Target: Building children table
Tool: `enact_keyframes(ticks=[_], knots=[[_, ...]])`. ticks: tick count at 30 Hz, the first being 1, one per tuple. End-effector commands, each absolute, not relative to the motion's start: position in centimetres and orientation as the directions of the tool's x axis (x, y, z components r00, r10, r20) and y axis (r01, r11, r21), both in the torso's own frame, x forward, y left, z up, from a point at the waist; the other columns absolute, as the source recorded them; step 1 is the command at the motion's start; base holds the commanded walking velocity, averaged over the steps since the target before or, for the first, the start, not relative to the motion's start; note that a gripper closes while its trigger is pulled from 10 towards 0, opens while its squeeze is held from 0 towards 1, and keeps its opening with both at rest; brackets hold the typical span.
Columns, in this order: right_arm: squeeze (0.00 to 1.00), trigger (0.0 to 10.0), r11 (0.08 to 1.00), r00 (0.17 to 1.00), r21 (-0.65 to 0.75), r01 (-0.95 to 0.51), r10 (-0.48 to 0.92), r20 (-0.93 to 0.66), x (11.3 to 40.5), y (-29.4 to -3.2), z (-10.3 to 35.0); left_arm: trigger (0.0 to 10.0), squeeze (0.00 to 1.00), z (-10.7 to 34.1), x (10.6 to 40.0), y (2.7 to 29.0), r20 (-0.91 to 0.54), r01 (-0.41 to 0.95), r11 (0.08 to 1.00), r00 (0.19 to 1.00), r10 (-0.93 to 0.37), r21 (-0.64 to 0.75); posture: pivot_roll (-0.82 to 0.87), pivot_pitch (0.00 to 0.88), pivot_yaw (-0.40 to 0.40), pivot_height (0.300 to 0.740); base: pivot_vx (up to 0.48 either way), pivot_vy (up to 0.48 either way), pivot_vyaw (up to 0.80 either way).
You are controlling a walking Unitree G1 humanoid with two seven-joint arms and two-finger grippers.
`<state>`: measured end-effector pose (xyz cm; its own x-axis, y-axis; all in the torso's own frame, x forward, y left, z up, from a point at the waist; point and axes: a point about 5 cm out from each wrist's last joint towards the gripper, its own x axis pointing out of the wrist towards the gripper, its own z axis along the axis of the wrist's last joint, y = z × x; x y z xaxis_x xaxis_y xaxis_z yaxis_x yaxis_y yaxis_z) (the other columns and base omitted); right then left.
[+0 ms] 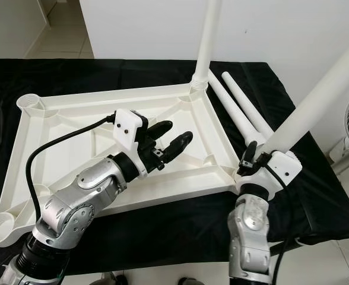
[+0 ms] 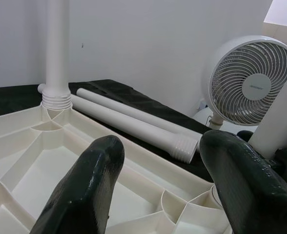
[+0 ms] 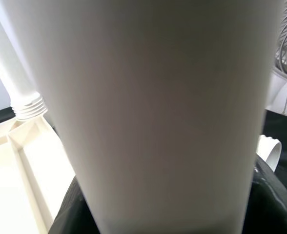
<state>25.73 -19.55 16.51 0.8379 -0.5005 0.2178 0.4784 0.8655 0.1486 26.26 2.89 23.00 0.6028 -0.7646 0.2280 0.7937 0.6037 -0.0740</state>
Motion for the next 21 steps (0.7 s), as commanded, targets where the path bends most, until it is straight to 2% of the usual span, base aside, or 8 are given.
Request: enact_keyframes(ticks=[1,9,19,20,21], knots=[[0.00,10.0,0.834,0.831,0.104,0.542,-0.550,0.076,25.31,-19.97,13.46,10.0,0.00,23.47,25.57,2.44,0.245,0.848,0.527,0.521,-0.817,-0.048,-0.02,0.148,0.023,0.740,0.000,0.000,0.00],[0.00,10.0,0.798,0.794,0.116,0.591,-0.601,0.090,24.74,-19.80,13.50,10.0,0.00,23.51,25.57,2.52,0.248,0.846,0.532,0.526,-0.814,-0.047,-0.02,0.147,0.020,0.740,0.000,0.000,0.00],[0.00,10.0,0.807,0.800,0.120,0.578,-0.590,0.109,24.99,-19.64,13.85,10.0,0.00,23.53,25.52,2.43,0.250,0.847,0.529,0.523,-0.815,-0.048,-0.02,0.148,0.021,0.740,0.000,0.000,0.00],[0.79,10.0,0.813,0.805,0.125,0.568,-0.581,0.120,25.04,-19.68,13.98,10.0,0.00,23.53,25.49,2.41,0.249,0.848,0.528,0.522,-0.816,-0.048,-0.02,0.148,0.021,0.740,0.000,0.000,0.00],[0.79,10.0,0.813,0.805,0.125,0.568,-0.581,0.120,25.04,-19.68,13.98,10.0,0.00,23.53,25.49,2.41,0.249,0.848,0.528,0.522,-0.816,-0.048,-0.02,0.148,0.021,0.740,0.000,0.000,0.00]])
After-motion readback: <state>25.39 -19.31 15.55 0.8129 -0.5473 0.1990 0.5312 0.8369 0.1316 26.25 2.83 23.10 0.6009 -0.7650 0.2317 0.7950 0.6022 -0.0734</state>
